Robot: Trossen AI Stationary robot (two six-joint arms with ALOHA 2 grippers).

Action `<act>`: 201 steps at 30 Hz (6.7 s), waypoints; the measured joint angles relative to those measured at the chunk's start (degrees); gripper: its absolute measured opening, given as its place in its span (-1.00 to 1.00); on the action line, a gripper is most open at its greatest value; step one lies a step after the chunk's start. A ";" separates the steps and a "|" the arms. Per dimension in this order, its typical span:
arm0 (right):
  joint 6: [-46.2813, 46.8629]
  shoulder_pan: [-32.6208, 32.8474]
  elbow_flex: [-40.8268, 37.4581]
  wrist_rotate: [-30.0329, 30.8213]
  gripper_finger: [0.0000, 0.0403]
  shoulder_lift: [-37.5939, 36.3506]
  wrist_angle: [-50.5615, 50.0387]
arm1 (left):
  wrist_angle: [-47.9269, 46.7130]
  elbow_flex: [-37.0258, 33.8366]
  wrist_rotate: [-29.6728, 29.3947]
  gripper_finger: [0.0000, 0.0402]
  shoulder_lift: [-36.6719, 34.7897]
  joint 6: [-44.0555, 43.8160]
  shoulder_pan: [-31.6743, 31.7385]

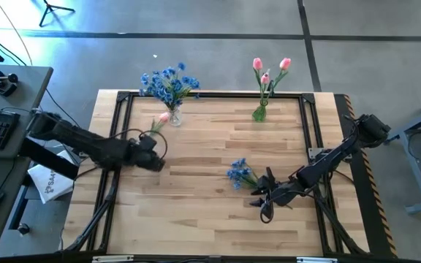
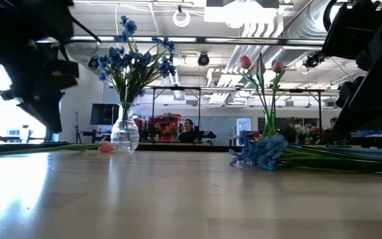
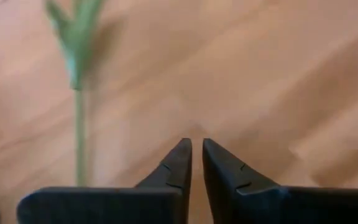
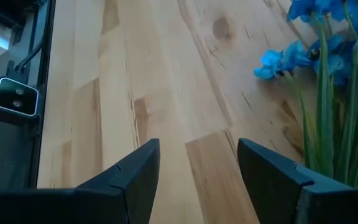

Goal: Sort flowers into vase by color
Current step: Put the pink flower into the green vase

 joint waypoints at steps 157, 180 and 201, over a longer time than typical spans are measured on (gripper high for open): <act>-48.35 -68.90 34.80 -2.16 -1.00 -14.97 -34.63 | 66.24 10.64 -5.63 -0.49 31.99 47.23 -10.25; -45.72 -68.85 34.95 -5.62 -1.00 -23.58 -34.35 | 66.26 10.64 -5.63 -0.49 31.96 47.22 -10.25; -45.42 -69.16 35.01 -4.39 -1.00 -22.51 -37.27 | 66.28 10.64 -5.63 -0.49 31.94 47.20 -10.27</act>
